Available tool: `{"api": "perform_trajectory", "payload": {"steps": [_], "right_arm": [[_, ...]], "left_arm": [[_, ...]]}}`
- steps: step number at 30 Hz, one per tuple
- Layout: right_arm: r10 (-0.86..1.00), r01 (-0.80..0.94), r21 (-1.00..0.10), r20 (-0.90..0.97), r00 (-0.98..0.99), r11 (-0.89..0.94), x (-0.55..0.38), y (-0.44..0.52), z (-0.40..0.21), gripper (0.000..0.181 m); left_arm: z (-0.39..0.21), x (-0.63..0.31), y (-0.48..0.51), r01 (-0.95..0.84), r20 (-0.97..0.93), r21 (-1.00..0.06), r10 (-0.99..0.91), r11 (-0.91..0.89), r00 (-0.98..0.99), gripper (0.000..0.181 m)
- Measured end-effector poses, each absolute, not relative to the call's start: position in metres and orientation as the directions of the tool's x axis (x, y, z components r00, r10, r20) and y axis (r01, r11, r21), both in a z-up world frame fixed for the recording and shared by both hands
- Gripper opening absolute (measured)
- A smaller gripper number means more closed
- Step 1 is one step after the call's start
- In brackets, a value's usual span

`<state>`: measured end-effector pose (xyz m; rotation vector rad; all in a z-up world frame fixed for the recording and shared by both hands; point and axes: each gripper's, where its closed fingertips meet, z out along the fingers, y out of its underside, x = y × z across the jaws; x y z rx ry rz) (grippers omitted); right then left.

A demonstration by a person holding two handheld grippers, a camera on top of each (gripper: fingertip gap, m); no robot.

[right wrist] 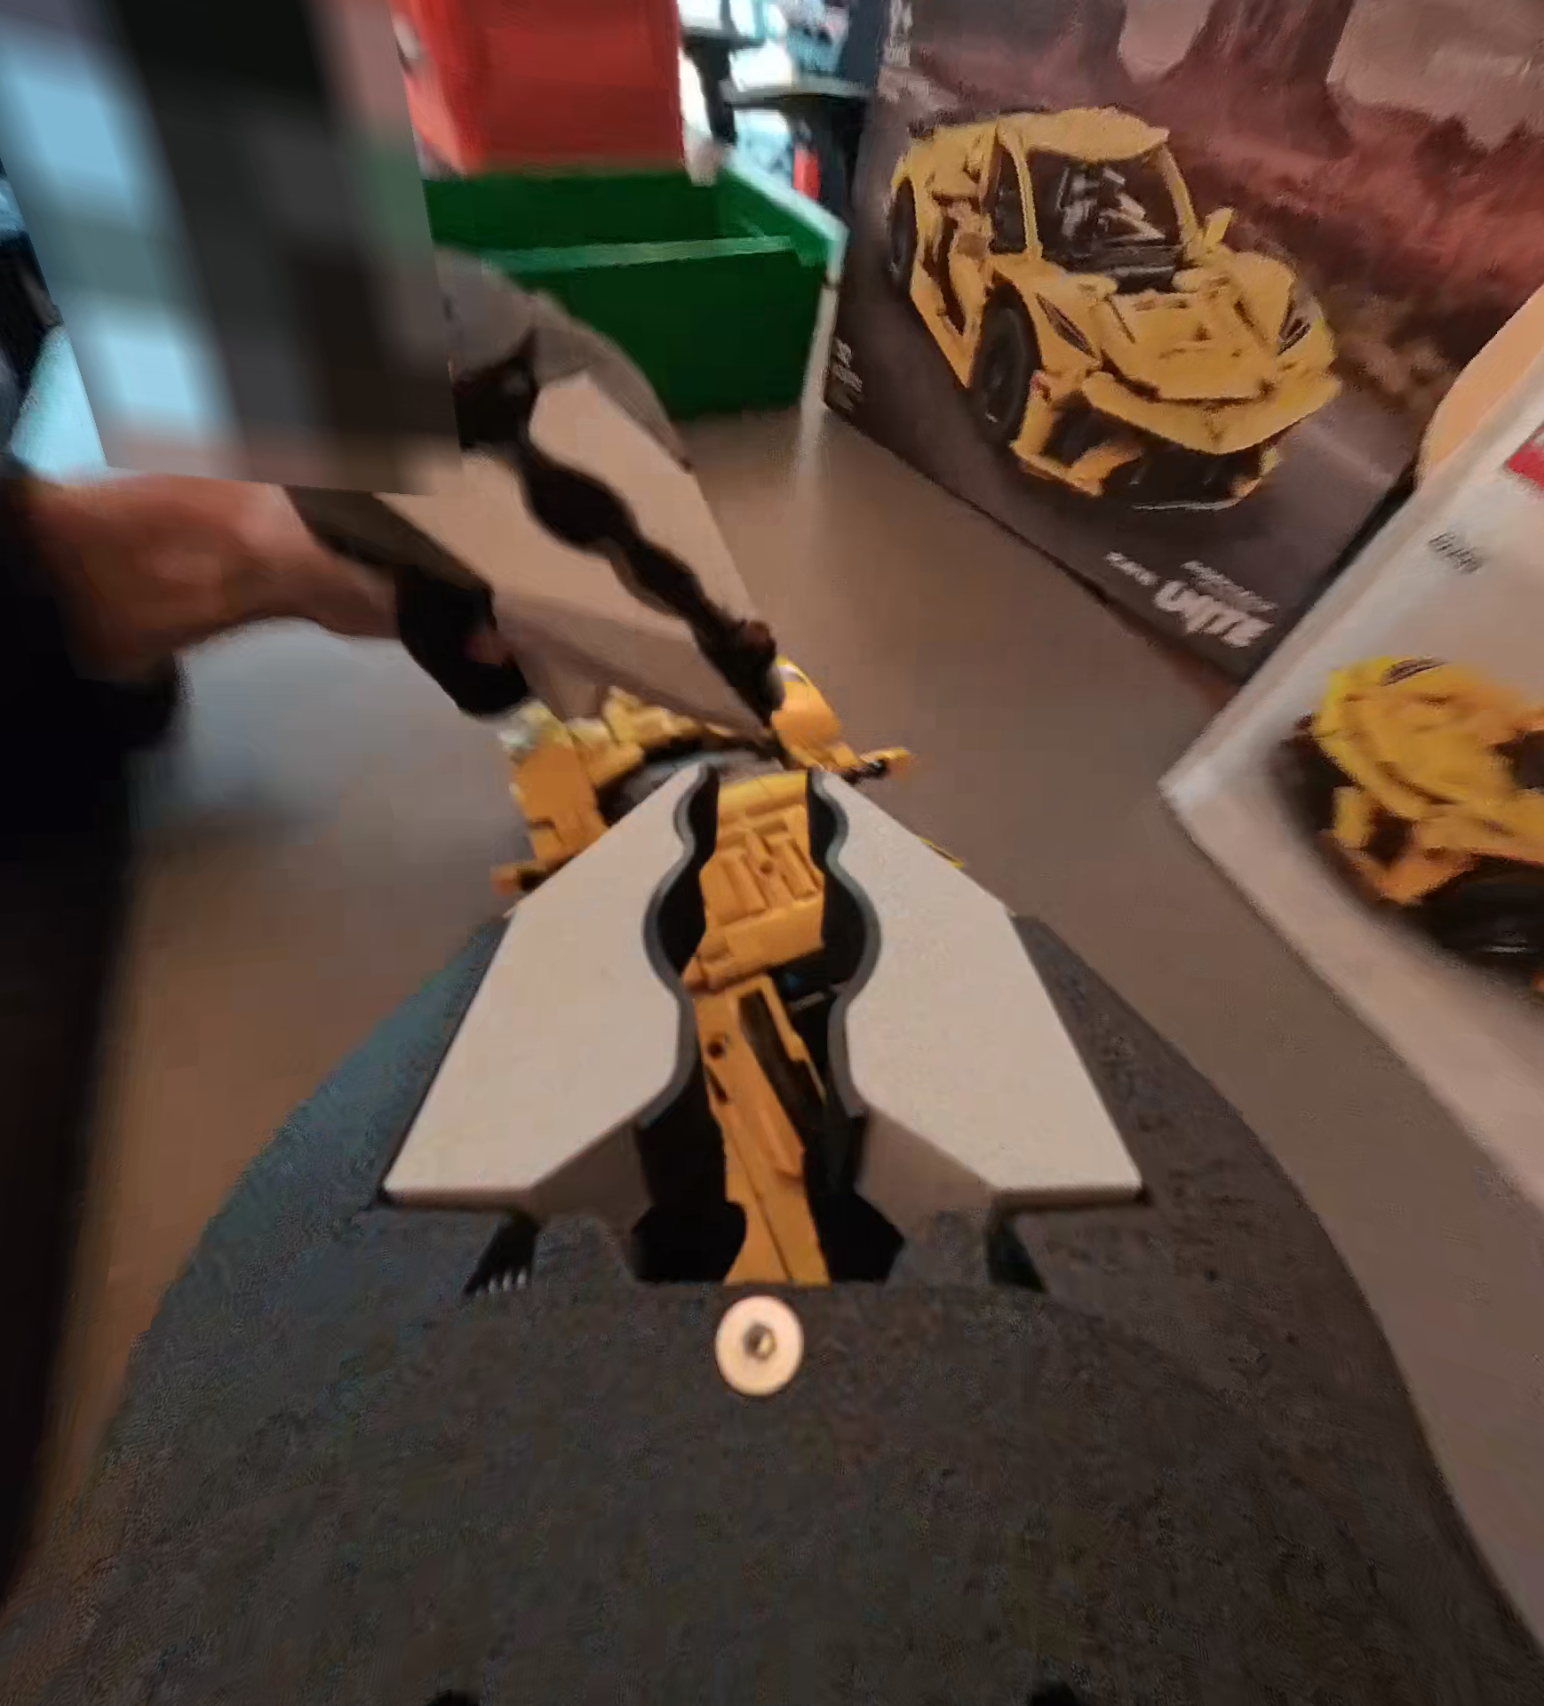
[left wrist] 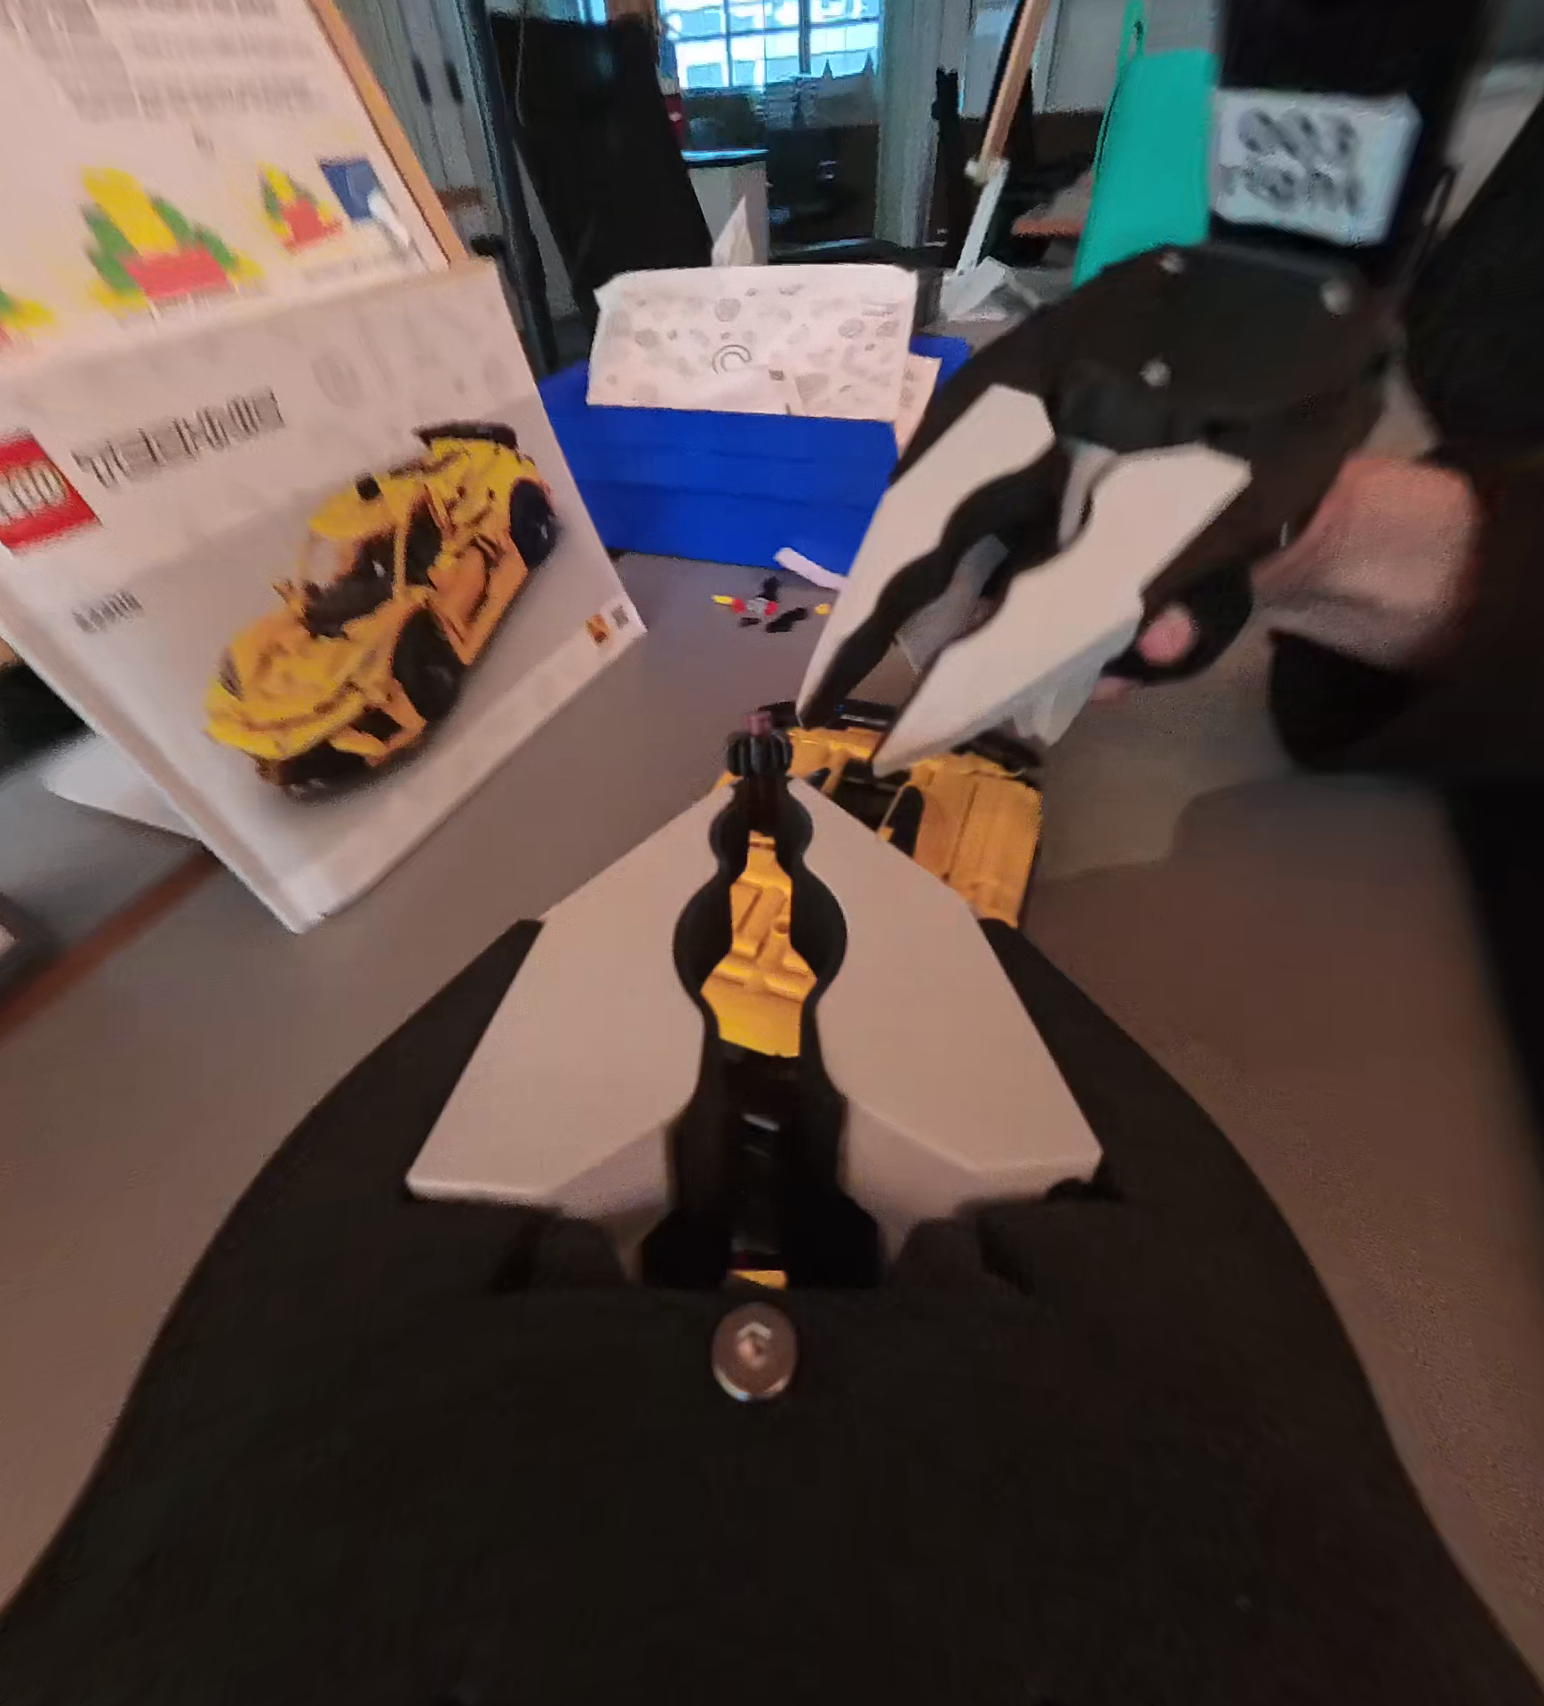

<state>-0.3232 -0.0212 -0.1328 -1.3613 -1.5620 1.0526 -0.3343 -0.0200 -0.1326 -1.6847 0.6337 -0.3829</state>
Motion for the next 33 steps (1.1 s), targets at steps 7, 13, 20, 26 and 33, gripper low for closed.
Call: {"api": "perform_trajectory", "payload": {"steps": [7,13,20,26,33], "right_arm": [[0.986,0.244,-0.967,-0.101,-0.134,-0.066,-0.325,-0.025,-0.115,0.009],[0.988,0.274,-0.960,-0.097,-0.118,-0.062,-0.328,-0.022,-0.125,0.002],[0.986,0.273,-0.960,-0.106,-0.126,-0.068,-0.326,-0.021,-0.124,0.003],[0.983,0.286,-0.955,-0.119,-0.139,-0.075,-0.325,-0.021,-0.126,0.006],[0.984,0.299,-0.952,-0.114,-0.138,-0.068,-0.325,-0.021,-0.130,0.005]], "left_arm": [[-0.139,-0.325,-0.016,-0.424,-0.346,-0.905,-0.544,-0.020,0.764,0.004],[-0.144,-0.319,-0.014,-0.533,-0.461,-0.846,-0.520,0.013,0.719,0.003],[-0.144,-0.317,-0.013,-0.522,-0.443,-0.853,-0.520,-0.006,0.730,0.003],[-0.142,-0.320,-0.013,-0.507,-0.431,-0.862,-0.515,-0.008,0.741,0.003],[-0.146,-0.320,-0.012,-0.558,-0.477,-0.830,-0.505,-0.011,0.720,0.003]]}}
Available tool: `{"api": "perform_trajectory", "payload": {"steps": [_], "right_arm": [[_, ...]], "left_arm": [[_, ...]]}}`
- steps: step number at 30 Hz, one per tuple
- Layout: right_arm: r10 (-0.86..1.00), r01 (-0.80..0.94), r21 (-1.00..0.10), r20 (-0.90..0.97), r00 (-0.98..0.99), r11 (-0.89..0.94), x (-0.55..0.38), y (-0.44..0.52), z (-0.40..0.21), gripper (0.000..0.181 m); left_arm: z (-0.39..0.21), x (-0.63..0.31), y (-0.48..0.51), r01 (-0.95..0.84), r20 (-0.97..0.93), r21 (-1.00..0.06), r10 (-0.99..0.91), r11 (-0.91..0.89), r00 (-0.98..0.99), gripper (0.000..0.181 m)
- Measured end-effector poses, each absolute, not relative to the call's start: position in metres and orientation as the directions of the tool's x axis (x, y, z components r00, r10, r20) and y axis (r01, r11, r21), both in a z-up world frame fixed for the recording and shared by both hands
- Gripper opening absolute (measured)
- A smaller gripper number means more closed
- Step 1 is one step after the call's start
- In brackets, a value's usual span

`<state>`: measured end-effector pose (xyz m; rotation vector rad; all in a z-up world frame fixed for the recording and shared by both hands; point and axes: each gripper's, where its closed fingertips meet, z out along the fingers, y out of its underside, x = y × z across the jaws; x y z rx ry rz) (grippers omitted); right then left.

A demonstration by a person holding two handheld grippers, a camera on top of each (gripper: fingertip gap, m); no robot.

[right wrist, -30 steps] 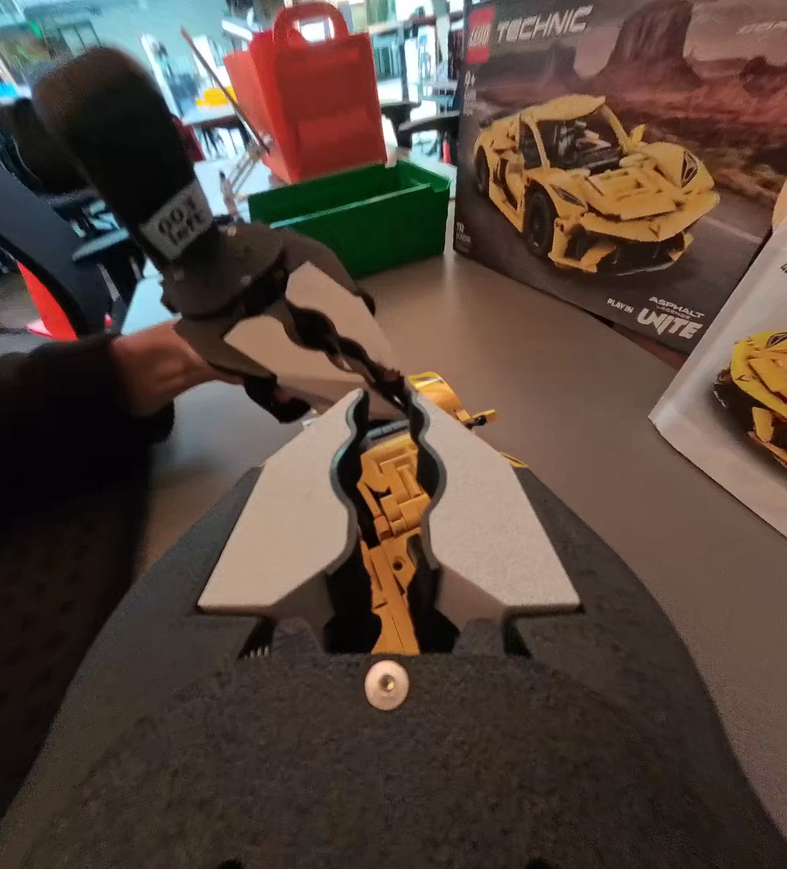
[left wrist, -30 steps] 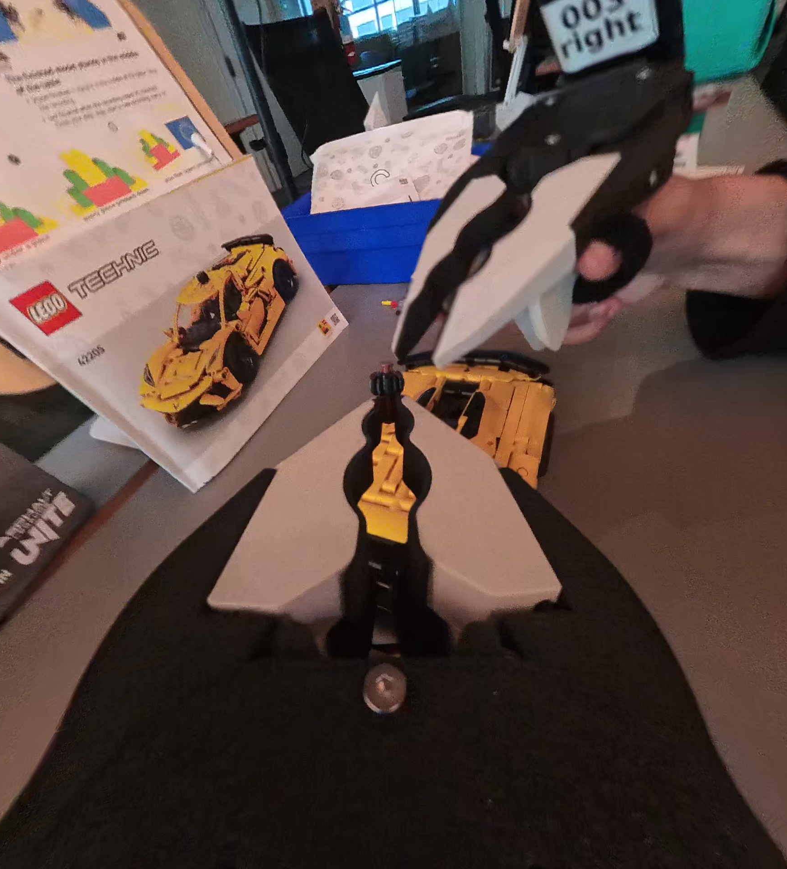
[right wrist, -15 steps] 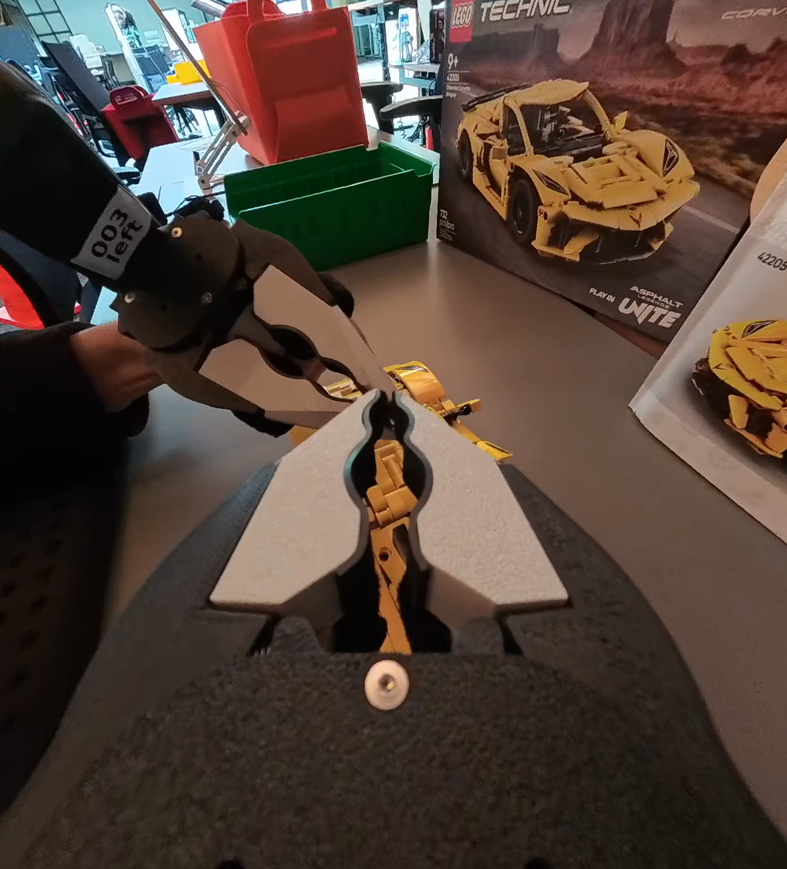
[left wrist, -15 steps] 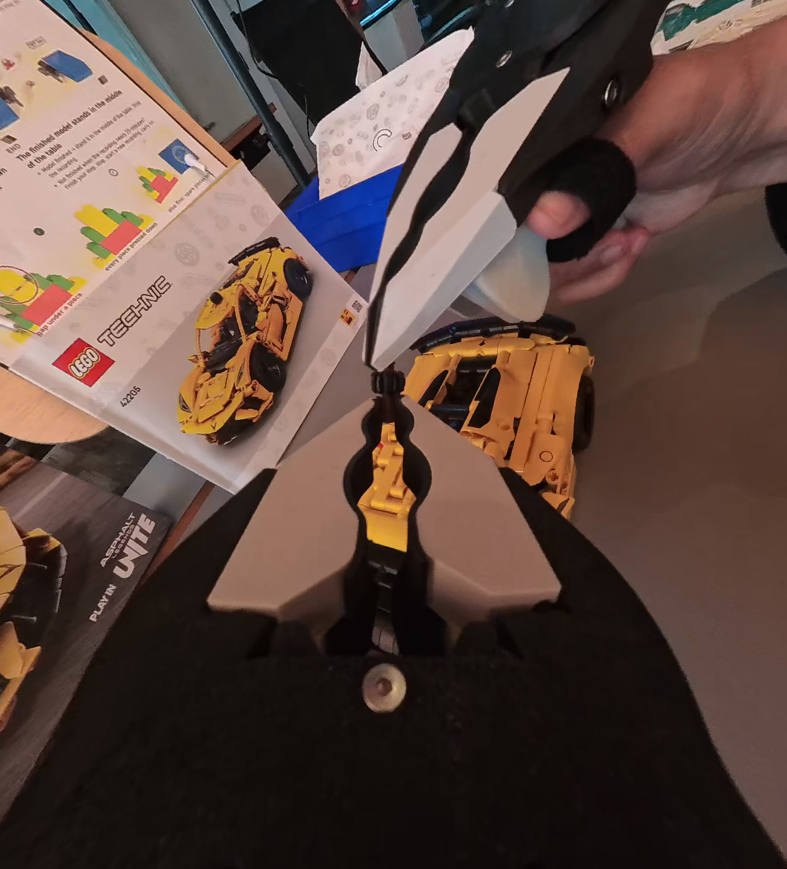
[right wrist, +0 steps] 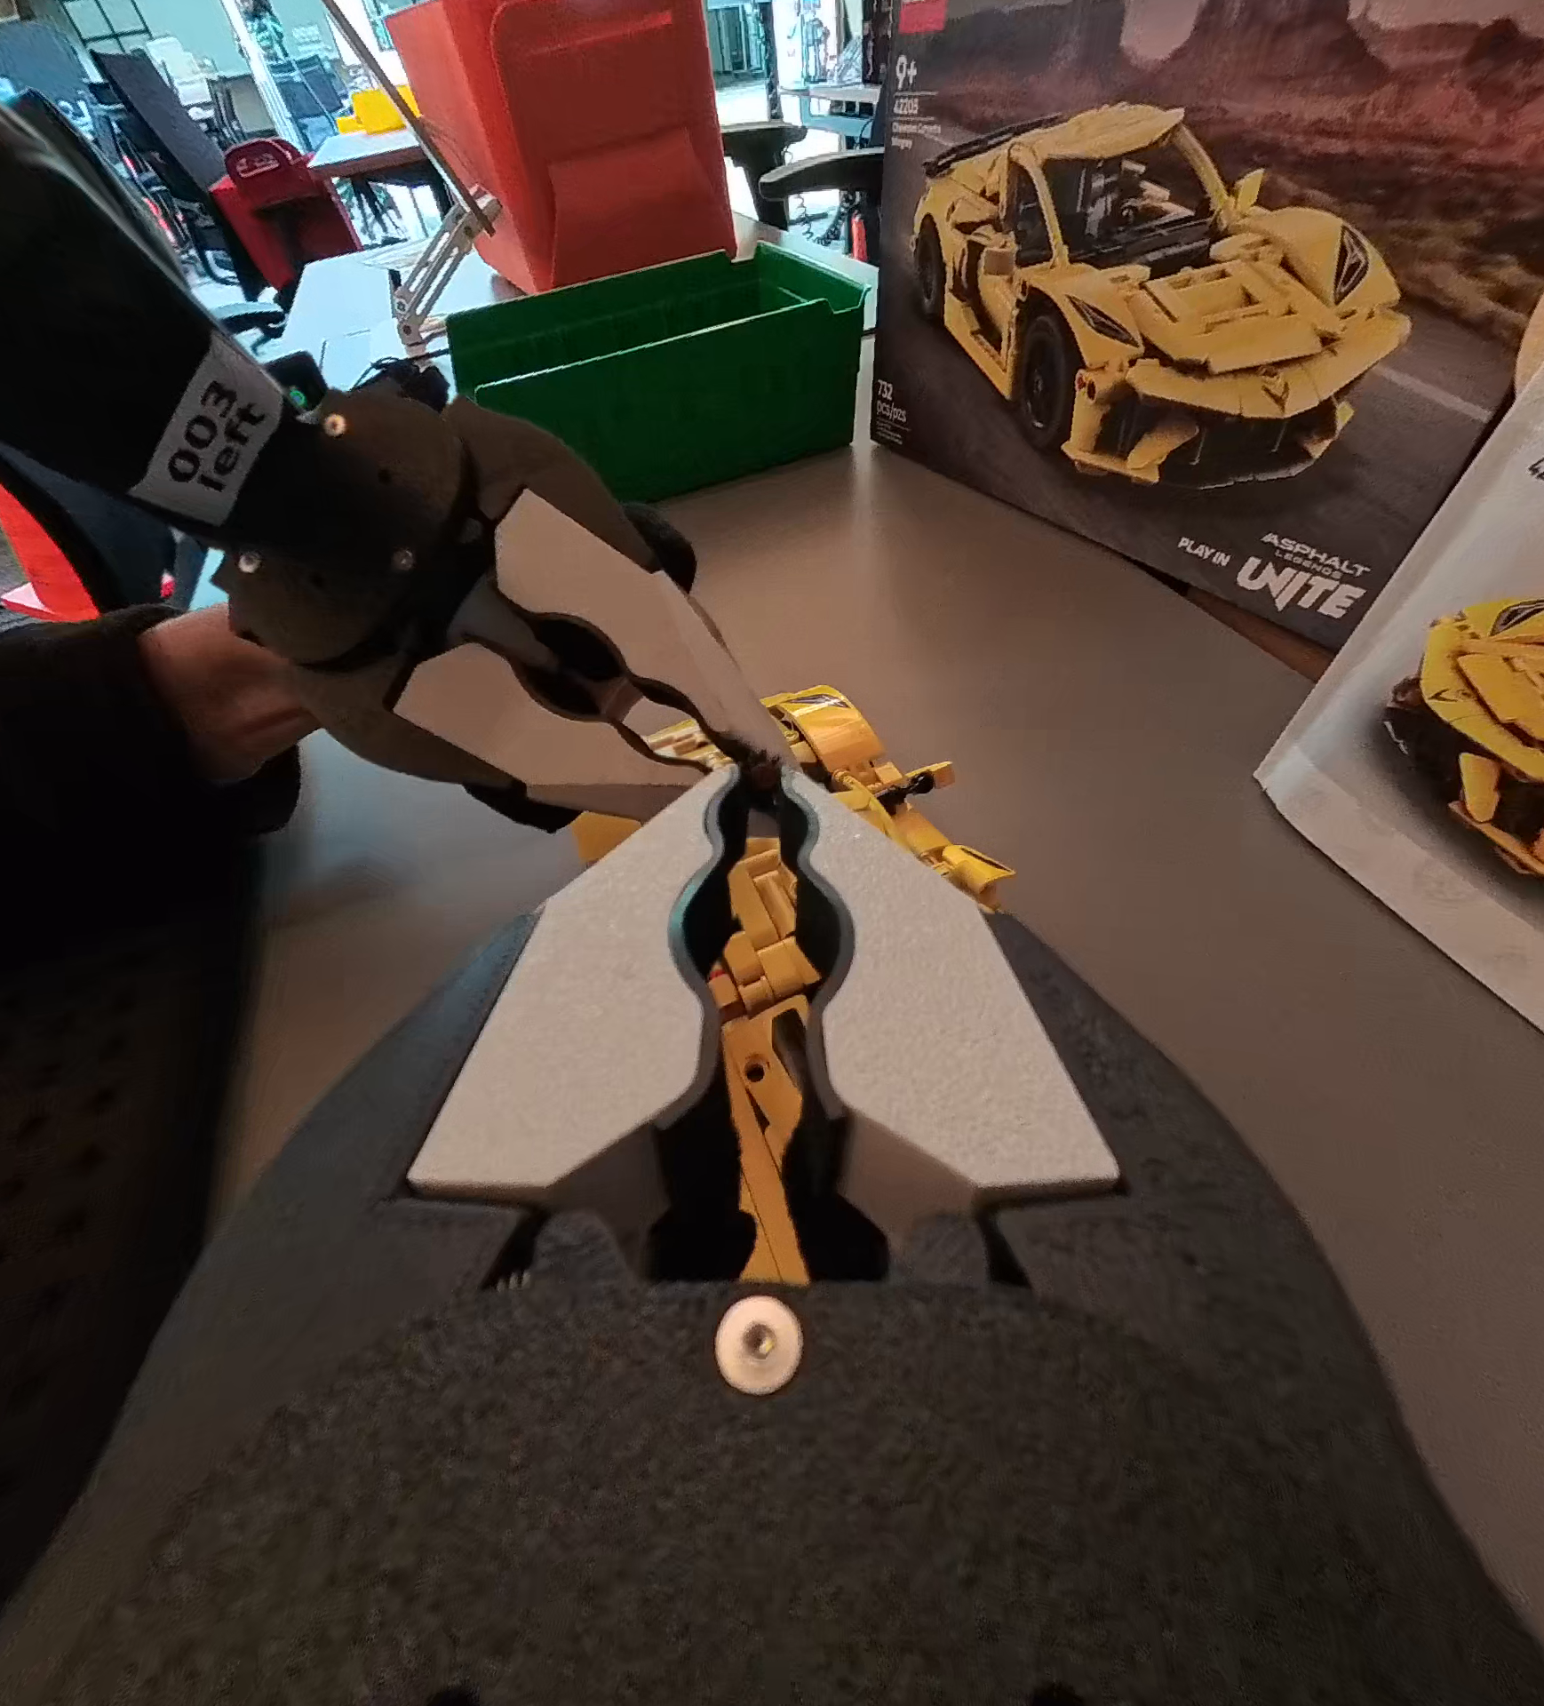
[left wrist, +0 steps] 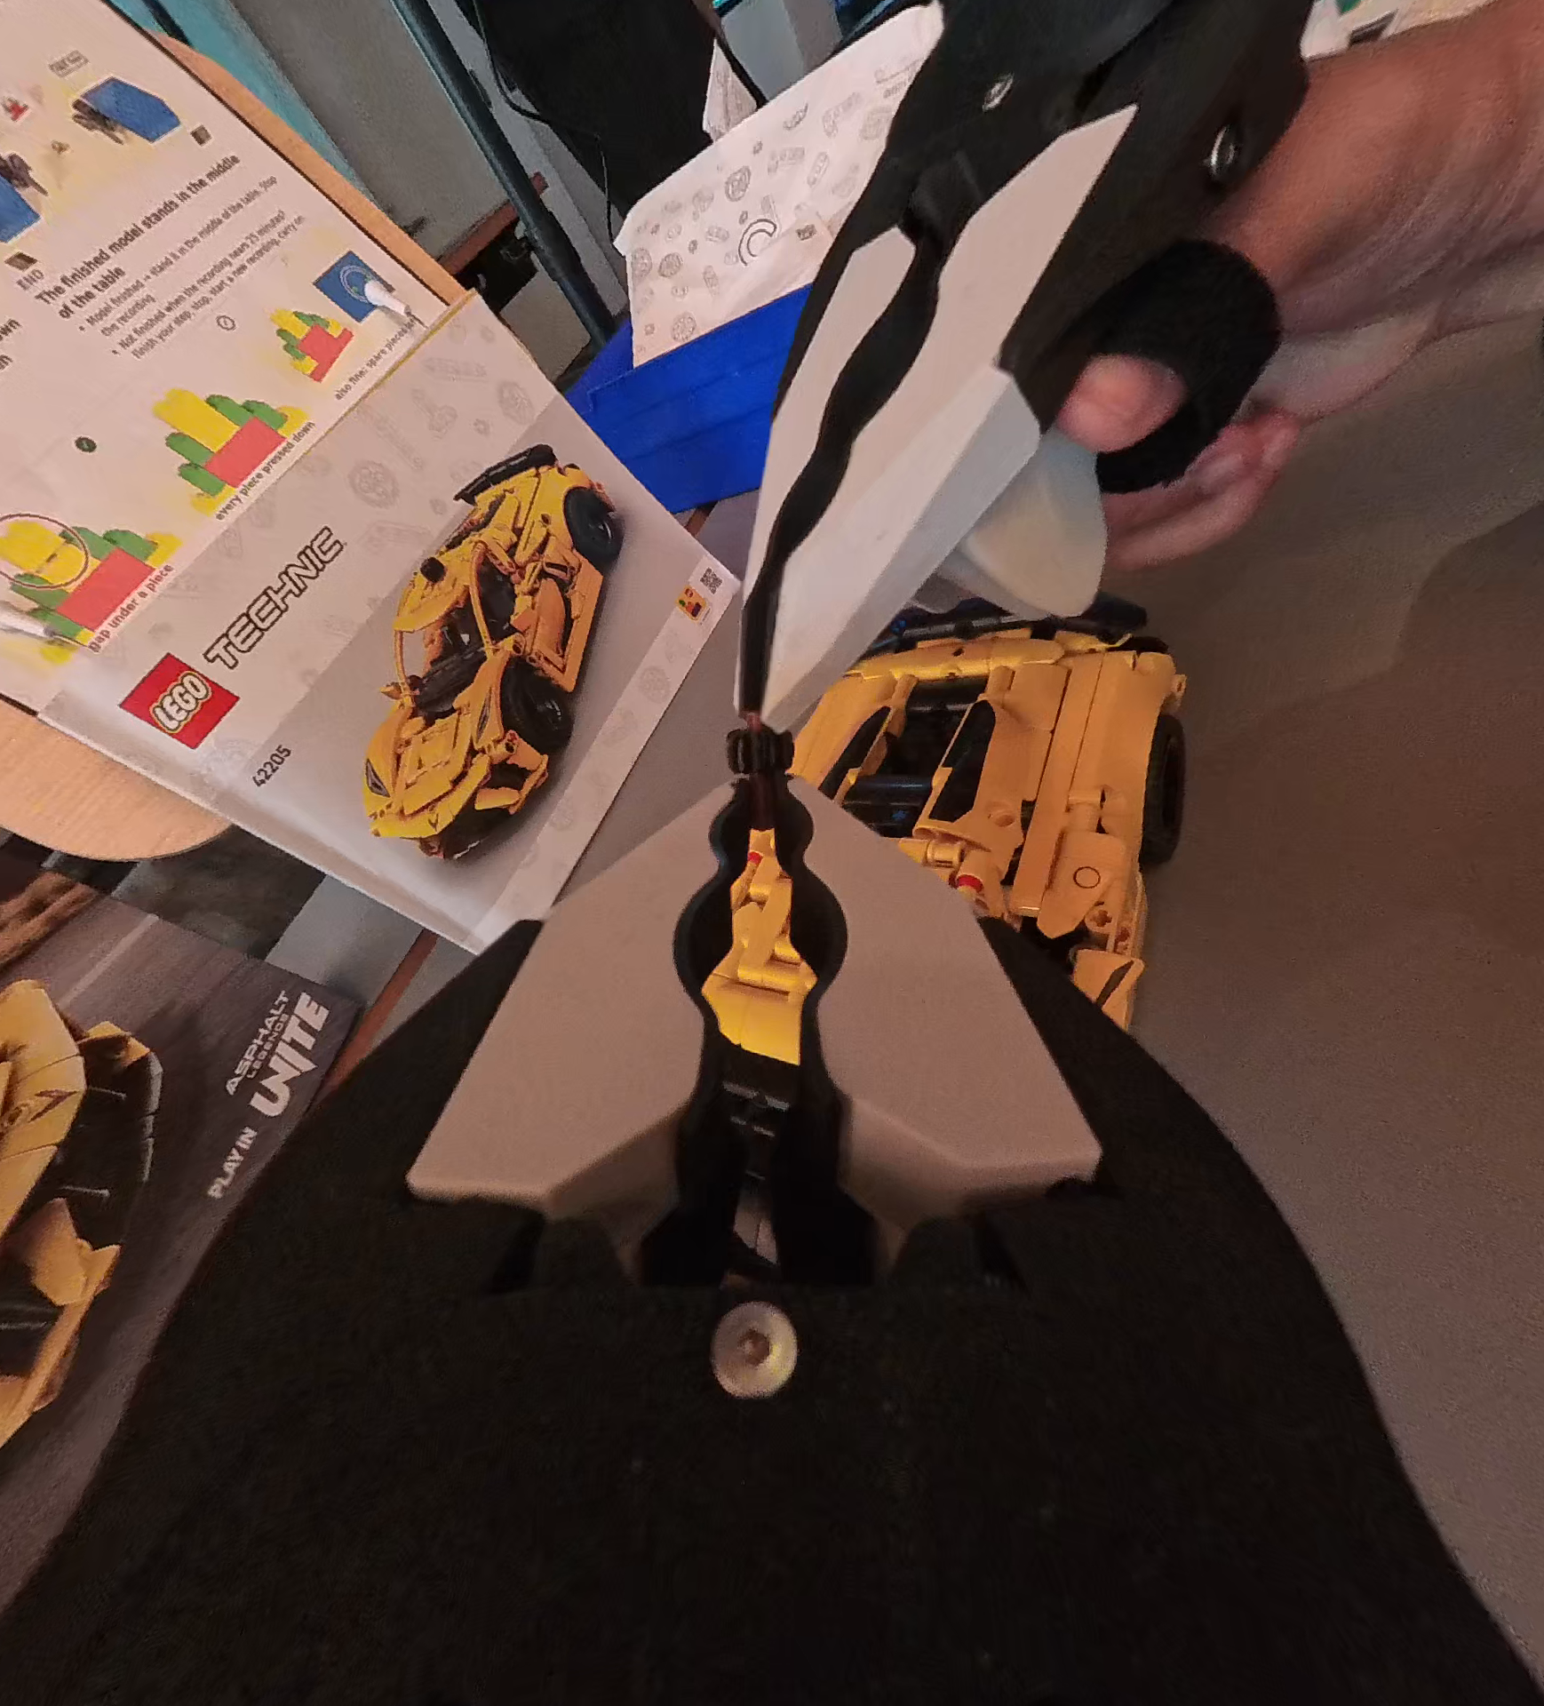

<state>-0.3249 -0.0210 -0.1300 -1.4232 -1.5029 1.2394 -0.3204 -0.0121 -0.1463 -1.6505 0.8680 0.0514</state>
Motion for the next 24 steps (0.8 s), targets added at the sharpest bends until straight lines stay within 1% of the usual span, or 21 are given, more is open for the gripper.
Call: {"api": "perform_trajectory", "payload": {"steps": [4,5,6,7,8,12,13,14,17,19,21,23,24], "right_arm": [[0.983,0.289,-0.954,-0.127,-0.129,-0.085,-0.326,-0.017,-0.128,0.004],[0.983,0.295,-0.952,-0.131,-0.132,-0.087,-0.325,-0.015,-0.128,0.004],[0.984,0.296,-0.952,-0.123,-0.128,-0.080,-0.324,-0.014,-0.128,0.004],[0.985,0.294,-0.953,-0.114,-0.127,-0.073,-0.323,-0.013,-0.128,0.004],[0.985,0.292,-0.954,-0.114,-0.130,-0.071,-0.323,-0.013,-0.127,0.004],[0.984,0.314,-0.947,-0.112,-0.136,-0.065,-0.324,-0.017,-0.130,0.004],[0.985,0.316,-0.947,-0.109,-0.134,-0.062,-0.324,-0.017,-0.131,0.004],[0.984,0.309,-0.948,-0.117,-0.133,-0.071,-0.324,-0.017,-0.130,0.003],[0.979,0.294,-0.949,-0.159,-0.128,-0.116,-0.323,-0.015,-0.125,0.003],[0.955,0.266,-0.941,-0.255,-0.148,-0.210,-0.323,-0.015,-0.118,0.002],[0.935,0.206,-0.937,-0.317,-0.157,-0.283,-0.319,-0.009,-0.106,0.003],[0.895,0.046,-0.914,-0.404,-0.190,-0.403,-0.301,0.009,-0.068,0.000],[0.908,0.019,-0.922,-0.386,-0.162,-0.388,-0.291,0.020,-0.061,0.000]], "left_arm": [[-0.143,-0.323,-0.008,-0.541,-0.464,-0.840,-0.464,-0.040,0.754,0.004],[-0.141,-0.326,-0.006,-0.538,-0.465,-0.841,-0.433,-0.057,0.772,0.010],[-0.140,-0.330,-0.004,-0.542,-0.475,-0.837,-0.400,-0.070,0.784,0.029],[-0.140,-0.331,-0.003,-0.552,-0.486,-0.830,-0.385,-0.077,0.785,0.036],[-0.141,-0.329,-0.003,-0.559,-0.491,-0.826,-0.390,-0.077,0.779,0.037],[-0.139,-0.318,-0.005,-0.581,-0.520,-0.813,-0.397,-0.042,0.757,0.036],[-0.138,-0.316,-0.005,-0.589,-0.533,-0.807,-0.394,-0.028,0.749,0.028],[-0.136,-0.314,-0.006,-0.597,-0.545,-0.802,-0.392,-0.015,0.741,0.014],[-0.132,-0.313,-0.004,-0.581,-0.533,-0.814,-0.385,-0.010,0.754,0.013],[-0.127,-0.314,-0.005,-0.577,-0.538,-0.817,-0.372,0.008,0.756,0.013],[-0.130,-0.320,-0.005,-0.613,-0.569,-0.790,-0.360,-0.012,0.739,0.012],[-0.152,-0.338,-0.002,-0.673,-0.609,-0.733,-0.346,-0.101,0.714,0.013],[-0.155,-0.341,-0.003,-0.666,-0.603,-0.740,-0.344,-0.093,0.719,0.013]]}}
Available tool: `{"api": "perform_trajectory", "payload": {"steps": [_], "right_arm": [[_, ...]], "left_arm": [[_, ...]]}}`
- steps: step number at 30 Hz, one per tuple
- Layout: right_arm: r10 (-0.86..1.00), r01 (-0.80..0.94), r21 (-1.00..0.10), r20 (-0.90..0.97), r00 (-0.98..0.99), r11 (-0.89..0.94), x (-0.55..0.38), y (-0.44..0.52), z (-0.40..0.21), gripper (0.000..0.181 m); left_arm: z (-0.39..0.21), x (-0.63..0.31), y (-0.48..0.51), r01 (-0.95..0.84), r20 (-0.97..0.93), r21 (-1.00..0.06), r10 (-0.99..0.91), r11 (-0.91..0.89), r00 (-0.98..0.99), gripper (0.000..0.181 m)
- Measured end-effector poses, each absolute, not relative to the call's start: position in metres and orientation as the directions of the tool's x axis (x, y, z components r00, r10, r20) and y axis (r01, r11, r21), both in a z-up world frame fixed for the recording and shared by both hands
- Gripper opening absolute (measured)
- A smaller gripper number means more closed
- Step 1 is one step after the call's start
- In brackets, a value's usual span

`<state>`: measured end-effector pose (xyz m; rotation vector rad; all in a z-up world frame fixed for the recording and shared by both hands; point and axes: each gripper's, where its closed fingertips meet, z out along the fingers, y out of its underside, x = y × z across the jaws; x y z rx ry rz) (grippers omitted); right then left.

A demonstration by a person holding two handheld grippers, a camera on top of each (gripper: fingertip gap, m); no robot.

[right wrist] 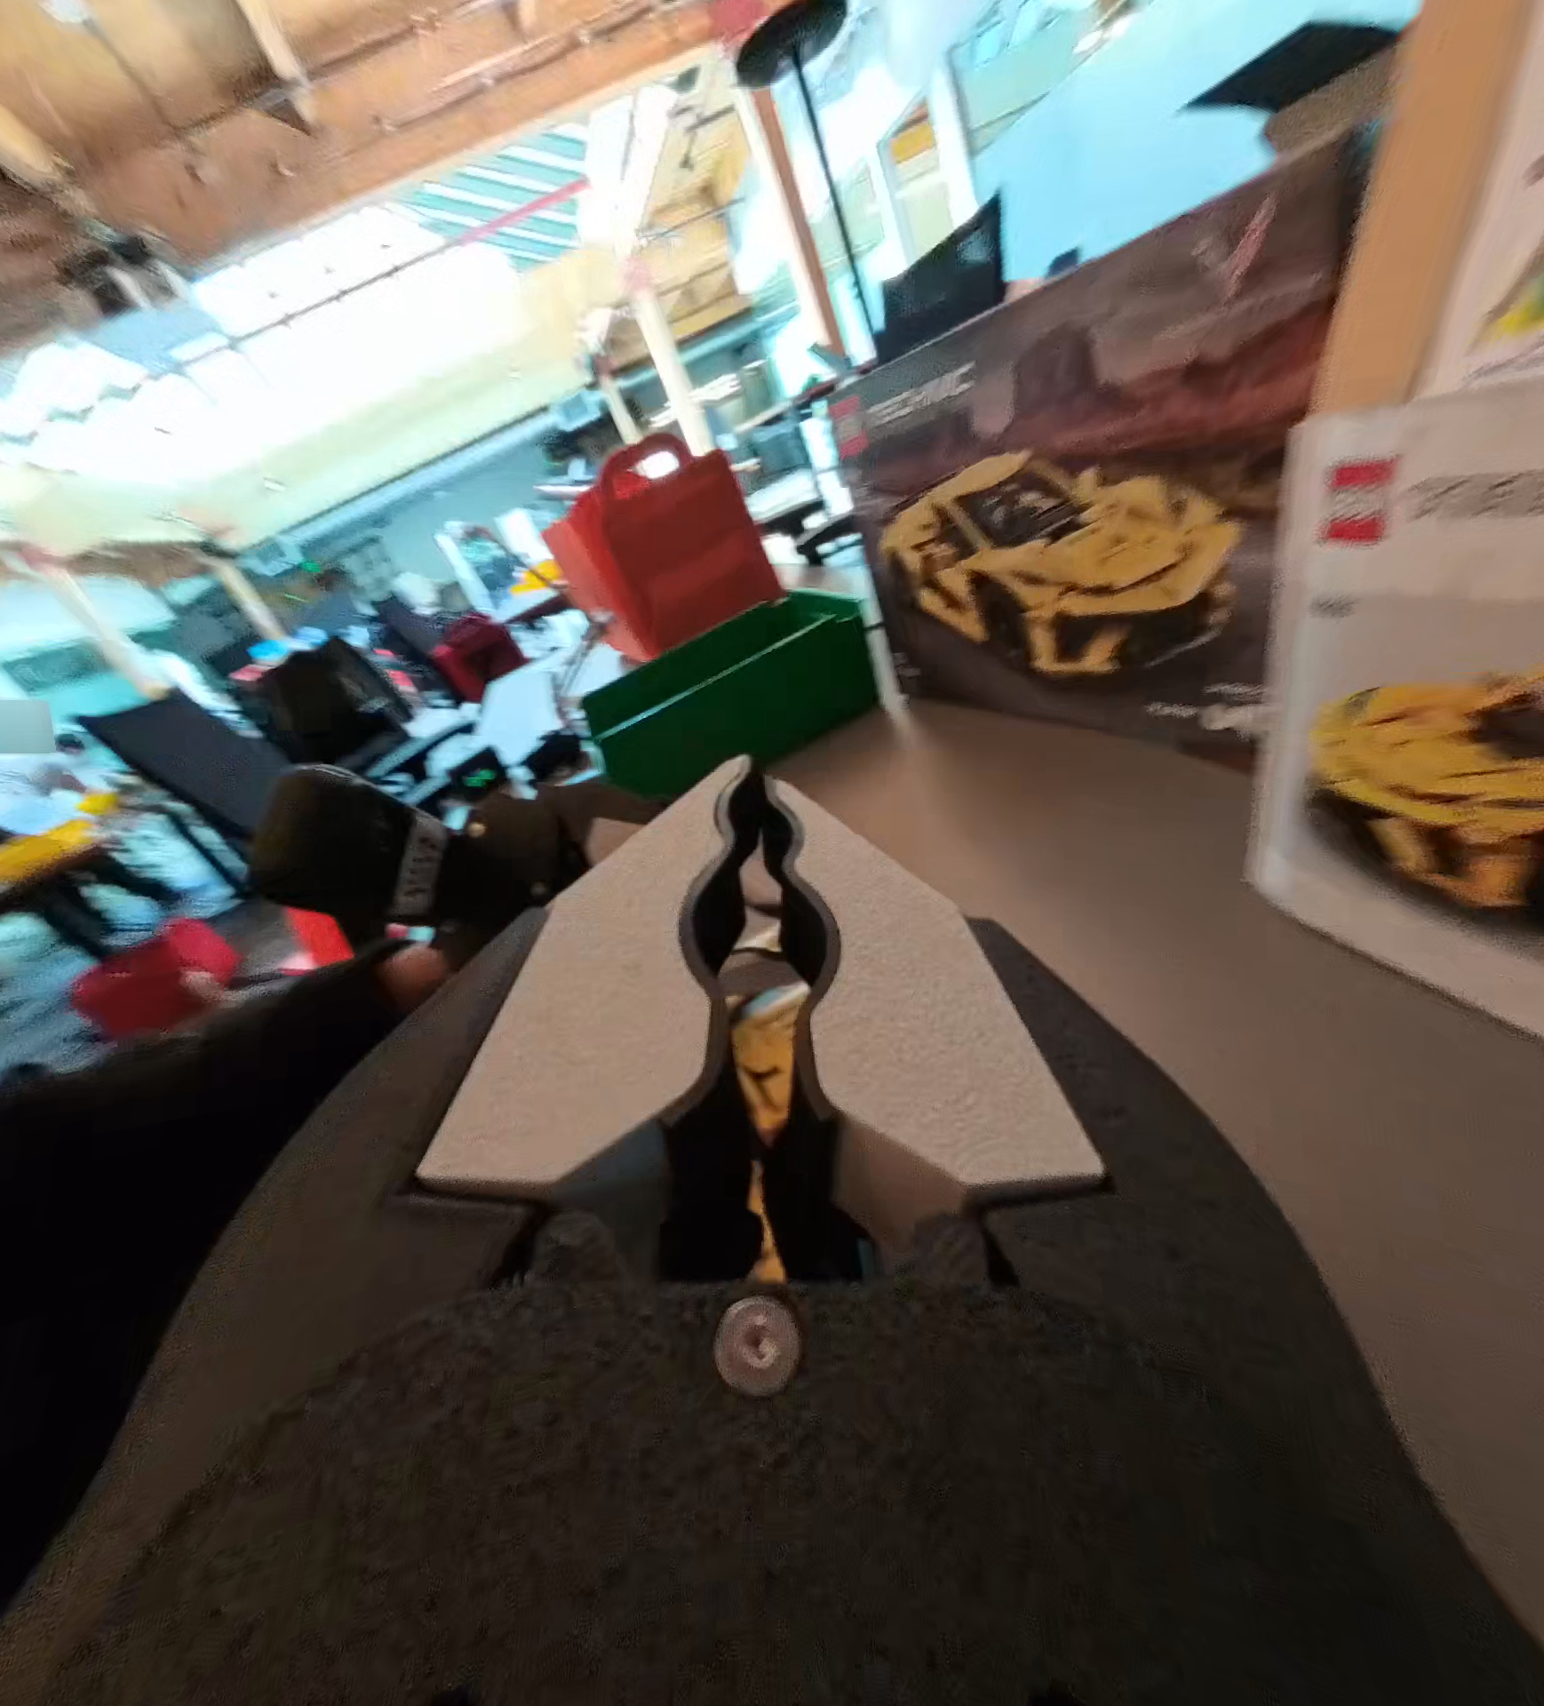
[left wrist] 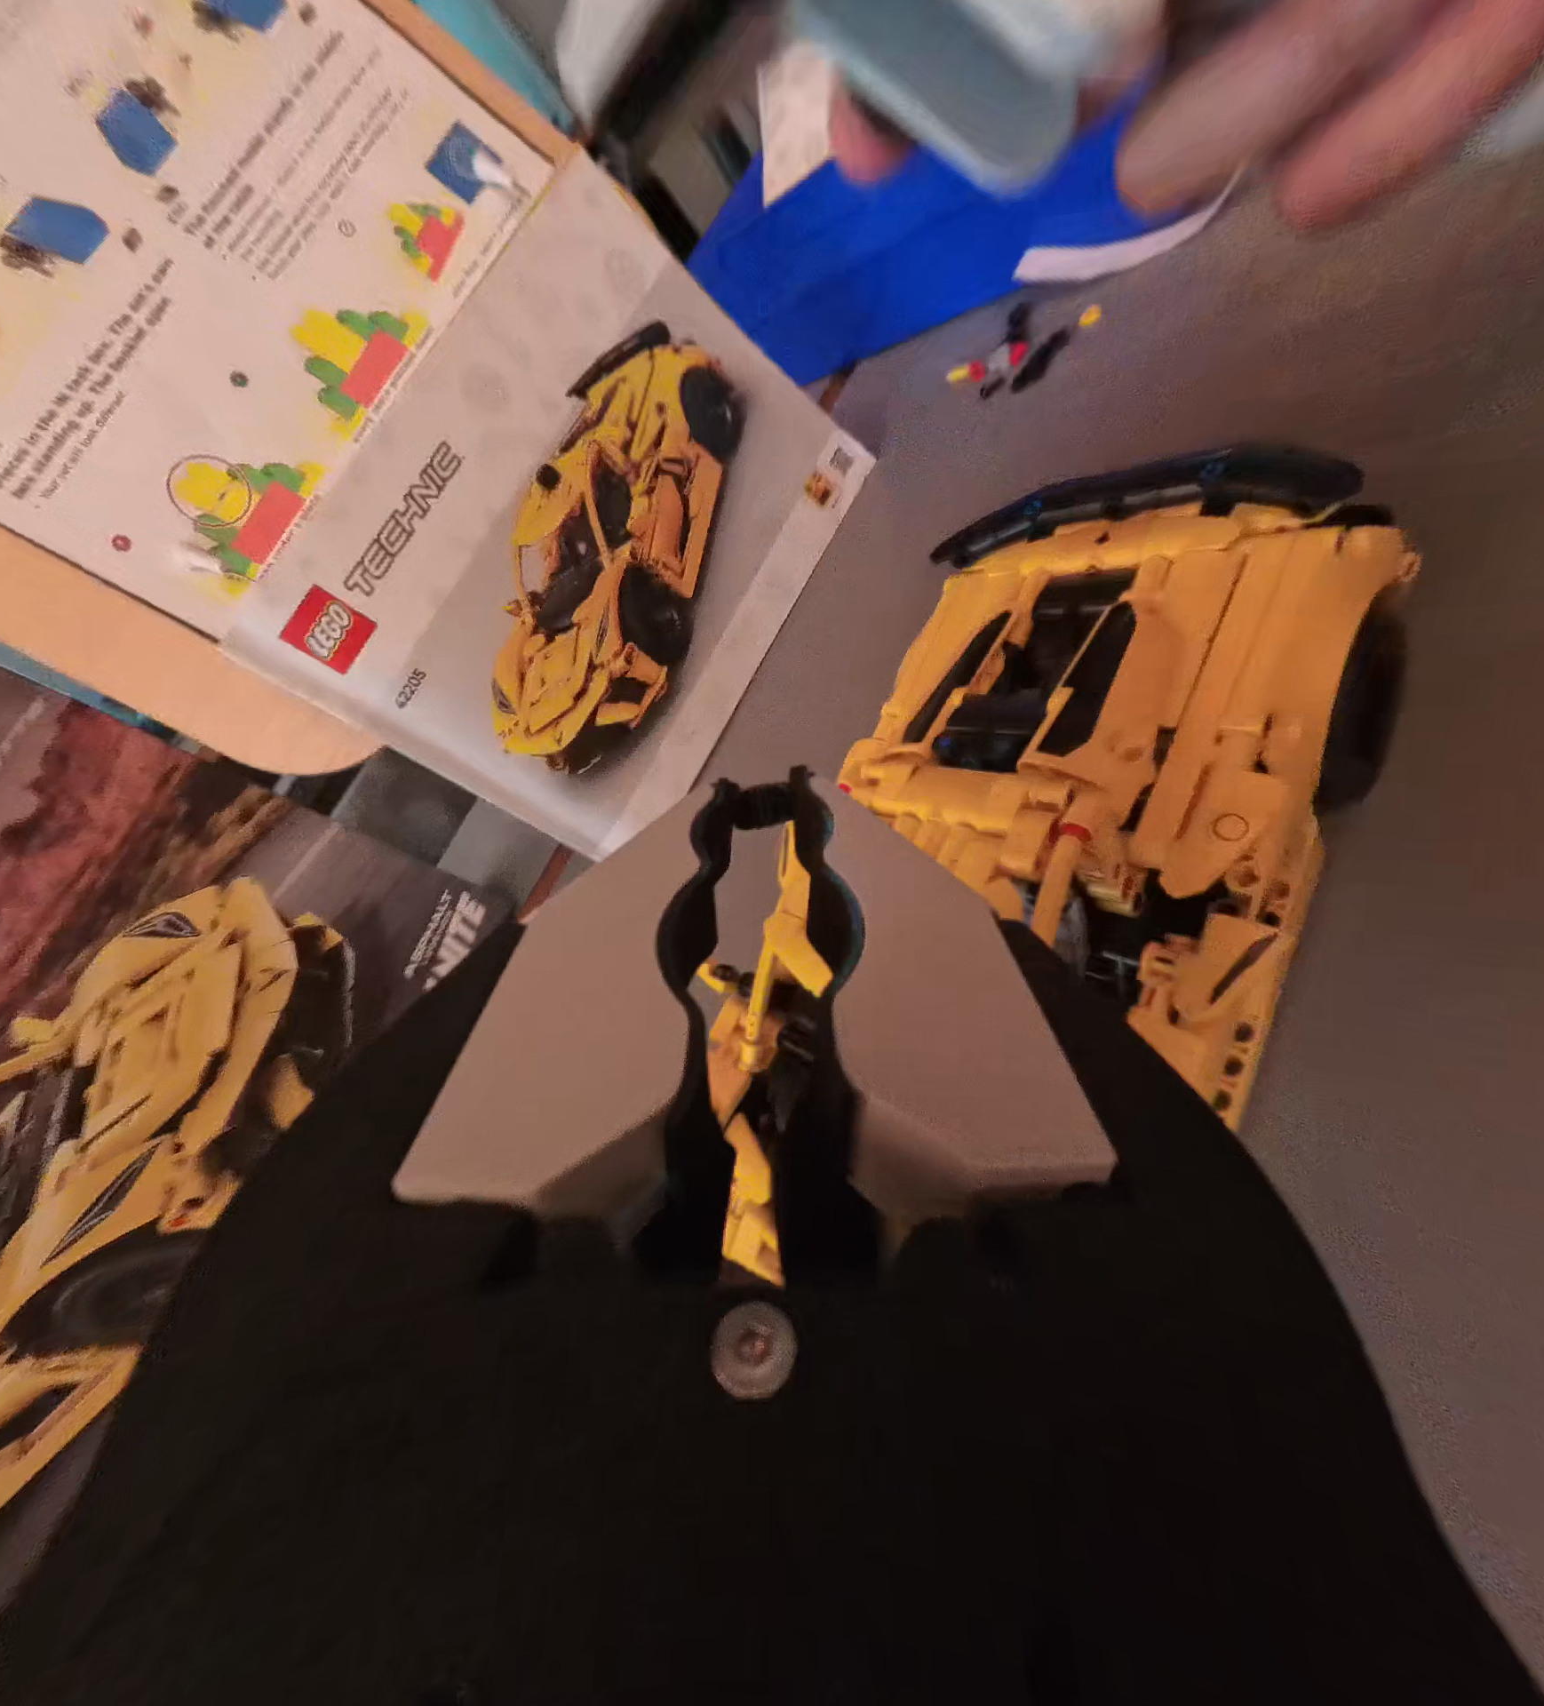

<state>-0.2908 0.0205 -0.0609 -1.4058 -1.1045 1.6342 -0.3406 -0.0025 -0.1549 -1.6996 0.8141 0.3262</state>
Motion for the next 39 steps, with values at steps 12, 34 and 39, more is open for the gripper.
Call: {"api": "perform_trajectory", "payload": {"steps": [12,34,39], "right_arm": [[0.972,0.336,-0.914,-0.236,0.012,-0.226,-0.311,0.033,-0.148,0.000],[0.951,0.216,-0.927,-0.306,0.041,-0.308,-0.305,0.058,-0.137,0.000],[0.953,0.229,-0.925,-0.301,0.042,-0.302,-0.306,0.056,-0.140,0.000]], "left_arm": [[-0.163,-0.464,-0.006,-0.364,-0.353,-0.888,-0.092,-0.281,0.931,0.013],[-0.167,-0.483,-0.014,-0.223,-0.222,-0.938,-0.036,-0.263,0.974,0.013],[-0.168,-0.485,-0.014,-0.229,-0.229,-0.934,-0.032,-0.274,0.973,0.013]]}}
